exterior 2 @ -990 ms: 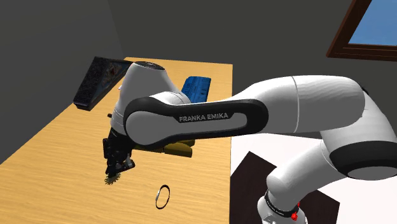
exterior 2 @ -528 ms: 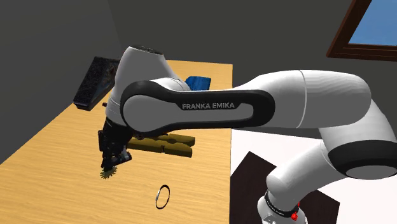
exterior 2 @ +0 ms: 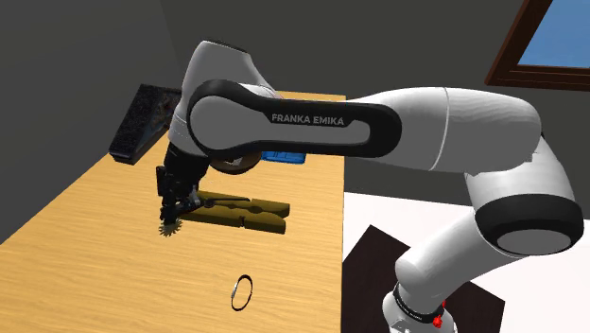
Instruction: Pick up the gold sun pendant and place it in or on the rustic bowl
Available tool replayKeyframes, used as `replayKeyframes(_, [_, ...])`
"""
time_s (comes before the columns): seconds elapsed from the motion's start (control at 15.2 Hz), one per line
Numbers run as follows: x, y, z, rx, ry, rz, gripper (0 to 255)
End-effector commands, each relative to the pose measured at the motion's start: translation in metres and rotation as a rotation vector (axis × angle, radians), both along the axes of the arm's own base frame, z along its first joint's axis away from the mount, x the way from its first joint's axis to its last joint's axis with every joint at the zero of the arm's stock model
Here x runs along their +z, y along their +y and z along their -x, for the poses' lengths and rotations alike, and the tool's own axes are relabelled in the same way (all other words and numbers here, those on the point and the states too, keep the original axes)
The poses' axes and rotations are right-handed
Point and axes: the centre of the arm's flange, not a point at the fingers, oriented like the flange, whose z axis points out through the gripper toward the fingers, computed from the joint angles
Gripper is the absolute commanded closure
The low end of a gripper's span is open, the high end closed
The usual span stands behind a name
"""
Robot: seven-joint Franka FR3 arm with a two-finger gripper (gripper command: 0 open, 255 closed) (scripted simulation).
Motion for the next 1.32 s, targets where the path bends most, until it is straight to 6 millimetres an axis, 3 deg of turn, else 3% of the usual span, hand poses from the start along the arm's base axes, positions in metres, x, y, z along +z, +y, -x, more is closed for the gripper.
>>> replayKeyframes(0.0, [0.001,-0.023,-0.014,0.001,0.000,0.001,255])
replayKeyframes(1.25, [0.016,-0.234,-0.149,0.001,0.000,0.001,255])
